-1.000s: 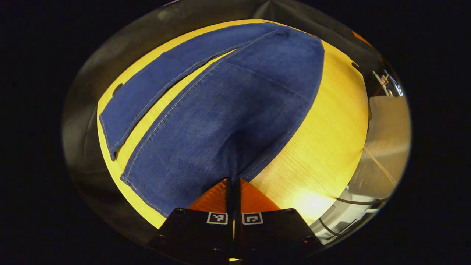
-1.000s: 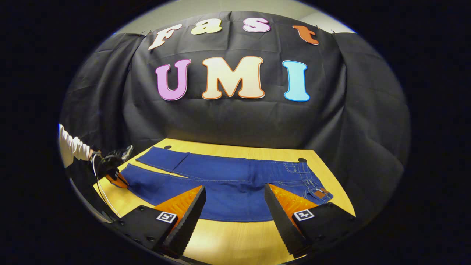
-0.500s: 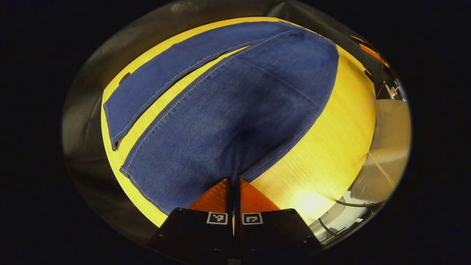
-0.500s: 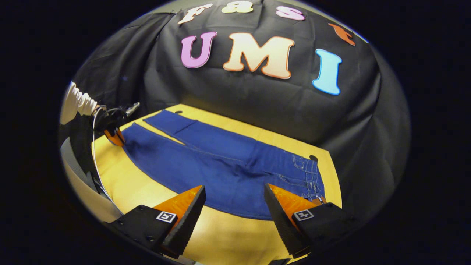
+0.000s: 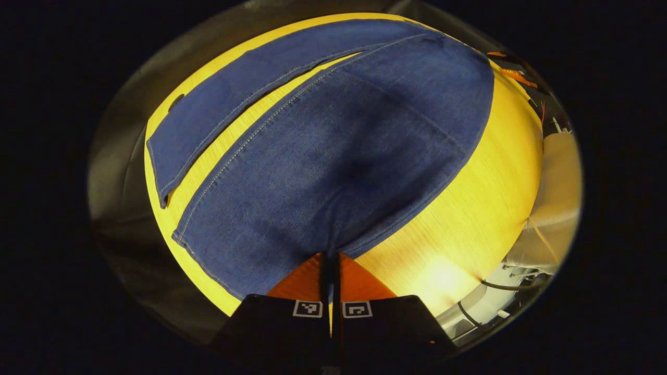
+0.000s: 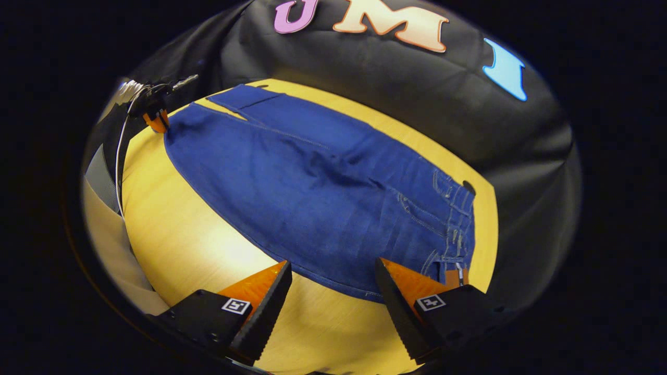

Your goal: Grasp the waist and the cuffs of the jeans and fold them to make the two legs overlap; first hold the waist and fold one-third of the jeans toward the cuffs, then hold the cuffs and fold the remaining one-third in the same direction to finish folding.

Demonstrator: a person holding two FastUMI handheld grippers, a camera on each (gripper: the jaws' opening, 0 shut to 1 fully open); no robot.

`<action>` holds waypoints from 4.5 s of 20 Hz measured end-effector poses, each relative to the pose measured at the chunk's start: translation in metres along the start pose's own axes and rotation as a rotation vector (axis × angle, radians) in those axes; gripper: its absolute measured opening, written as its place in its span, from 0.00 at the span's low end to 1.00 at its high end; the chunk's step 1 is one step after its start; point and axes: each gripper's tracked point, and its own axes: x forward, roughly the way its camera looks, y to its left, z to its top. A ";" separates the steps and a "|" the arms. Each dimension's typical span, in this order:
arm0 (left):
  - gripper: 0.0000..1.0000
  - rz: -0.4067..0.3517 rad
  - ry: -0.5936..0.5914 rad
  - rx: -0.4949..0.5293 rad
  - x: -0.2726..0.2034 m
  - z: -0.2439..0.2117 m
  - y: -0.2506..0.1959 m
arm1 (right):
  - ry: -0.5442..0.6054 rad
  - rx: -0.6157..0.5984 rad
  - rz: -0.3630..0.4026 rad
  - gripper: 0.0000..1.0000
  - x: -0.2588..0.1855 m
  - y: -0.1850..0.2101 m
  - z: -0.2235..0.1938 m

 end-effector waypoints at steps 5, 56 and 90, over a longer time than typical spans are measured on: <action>0.00 0.003 0.009 0.001 0.001 0.000 0.000 | 0.091 0.017 0.056 0.99 0.020 0.002 -0.019; 0.00 0.489 -0.773 -0.616 -0.139 0.194 0.184 | -0.422 0.555 -0.364 0.03 0.015 -0.136 0.215; 0.95 0.410 -0.896 -0.489 -0.149 0.303 -0.005 | -0.239 0.869 -0.446 0.99 0.051 -0.283 0.068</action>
